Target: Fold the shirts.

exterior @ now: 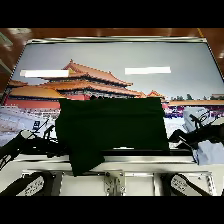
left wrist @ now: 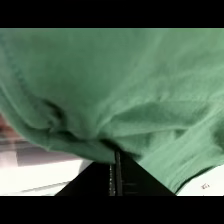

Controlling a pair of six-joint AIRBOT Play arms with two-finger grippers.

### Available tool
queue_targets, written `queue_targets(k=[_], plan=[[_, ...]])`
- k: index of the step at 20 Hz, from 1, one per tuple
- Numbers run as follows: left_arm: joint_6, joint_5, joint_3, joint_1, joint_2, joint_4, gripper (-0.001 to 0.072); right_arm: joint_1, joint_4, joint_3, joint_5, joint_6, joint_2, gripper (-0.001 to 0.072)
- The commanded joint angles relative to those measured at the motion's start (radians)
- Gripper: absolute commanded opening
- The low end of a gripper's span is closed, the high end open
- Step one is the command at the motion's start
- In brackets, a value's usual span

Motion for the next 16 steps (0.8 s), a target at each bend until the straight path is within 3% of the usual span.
queue_targets(k=[1,6,9,11,13,15,16], plan=[[0.016,-0.032,0.0,-0.001,-0.001,-0.002,0.0041,0.0,0.024,-0.077,-0.058,-0.011,-0.001,0.0683],[0.019,-0.032,0.002,-0.001,0.023,-0.019,0.0041,0.0,0.041,-0.077,-0.112,0.022,-0.068,0.0683],[0.018,-0.032,0.002,-0.001,0.043,-0.021,0.0041,0.0,0.14,-0.077,-0.158,0.012,-0.121,0.0682],[0.019,-0.034,0.002,-0.001,0.055,-0.044,0.0041,0.0,0.168,-0.077,-0.192,0.012,-0.13,0.0591],[0.022,-0.025,0.006,-0.001,0.07,-0.072,0.0041,0.0,0.184,-0.078,-0.193,0.011,-0.143,0.0551],[0.023,-0.023,0.03,-0.001,0.076,-0.071,0.0041,0.0,0.204,-0.077,-0.182,-0.004,-0.143,0.0154],[0.031,-0.023,0.052,-0.001,0.076,-0.072,0.0041,0.0,0.245,-0.074,-0.16,-0.065,-0.143,0.0069]])
